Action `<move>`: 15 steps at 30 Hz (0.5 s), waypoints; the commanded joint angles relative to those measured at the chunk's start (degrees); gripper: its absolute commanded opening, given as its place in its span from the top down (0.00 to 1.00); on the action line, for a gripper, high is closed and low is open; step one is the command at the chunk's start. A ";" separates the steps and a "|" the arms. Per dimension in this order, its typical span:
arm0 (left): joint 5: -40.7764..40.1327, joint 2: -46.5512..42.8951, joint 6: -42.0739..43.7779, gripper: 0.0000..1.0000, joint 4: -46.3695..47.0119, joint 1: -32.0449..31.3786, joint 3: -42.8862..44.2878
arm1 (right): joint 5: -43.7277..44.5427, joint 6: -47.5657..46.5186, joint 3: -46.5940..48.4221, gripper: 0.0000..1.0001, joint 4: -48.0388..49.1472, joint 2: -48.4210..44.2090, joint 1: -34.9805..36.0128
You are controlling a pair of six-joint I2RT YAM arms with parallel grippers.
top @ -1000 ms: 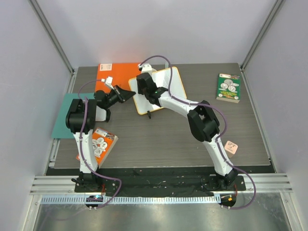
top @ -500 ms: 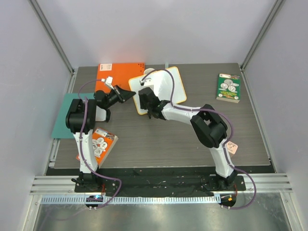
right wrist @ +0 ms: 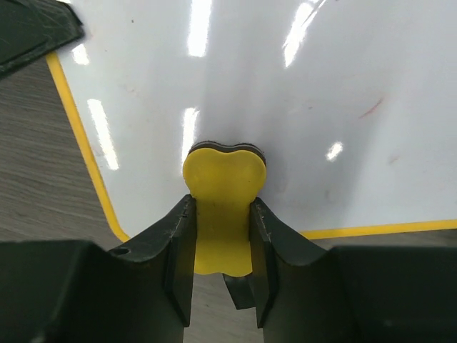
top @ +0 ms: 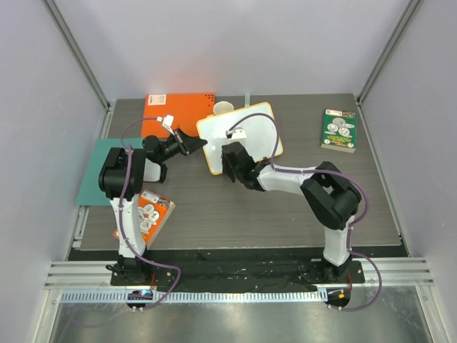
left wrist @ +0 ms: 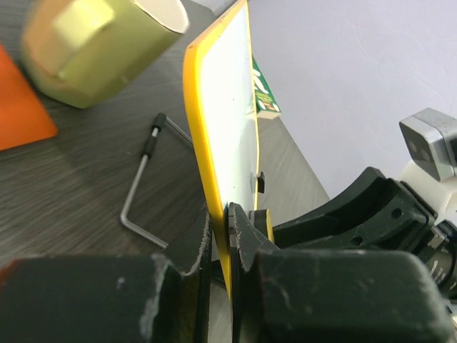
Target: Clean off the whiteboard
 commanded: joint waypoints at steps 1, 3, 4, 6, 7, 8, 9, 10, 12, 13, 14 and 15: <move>0.05 -1.60 3.96 0.88 4.75 0.47 -0.56 | 1.99 -0.16 -6.07 0.99 -4.66 -9.43 -0.43; 0.14 -1.51 3.78 0.85 5.20 0.47 -0.65 | 2.00 0.19 -8.01 0.99 -5.36 -12.07 -0.43; 0.05 -1.51 3.44 0.84 5.63 0.65 -0.65 | 2.08 0.72 -10.46 0.99 -5.10 -14.78 -0.43; -0.03 -1.42 3.26 0.83 5.99 0.73 -0.73 | 1.73 1.16 -12.84 0.99 -3.53 -17.08 -0.43; -0.03 -1.51 3.26 0.82 6.16 0.74 -0.73 | 1.65 1.16 -15.12 0.99 -2.56 -19.27 -0.52; 0.05 -1.51 3.08 0.82 6.25 0.74 -0.91 | 1.21 1.16 -16.01 0.99 -1.51 -20.25 -0.52; 0.14 -1.51 3.08 0.80 6.60 0.74 -0.91 | 1.12 1.25 -16.72 0.99 -0.80 -21.21 -0.52; 0.32 -1.51 2.91 0.78 7.13 0.74 -1.08 | 1.20 1.42 -17.24 0.99 -1.14 -22.44 -0.43; 0.84 -1.51 2.38 0.76 8.18 0.74 -1.26 | 1.82 1.95 -17.25 0.99 -4.20 -22.98 -0.34; 1.02 -1.51 2.20 0.73 8.45 0.74 -1.26 | 1.99 2.39 -17.25 0.99 -5.70 -23.16 -0.52; 1.28 -1.60 1.77 0.72 8.89 0.74 -1.35 | 1.91 2.92 -17.42 0.99 -7.28 -23.59 -0.43; 1.46 -1.68 1.50 0.70 9.85 0.74 -1.78 | 0.86 3.70 -18.03 0.99 -8.78 -23.86 -0.43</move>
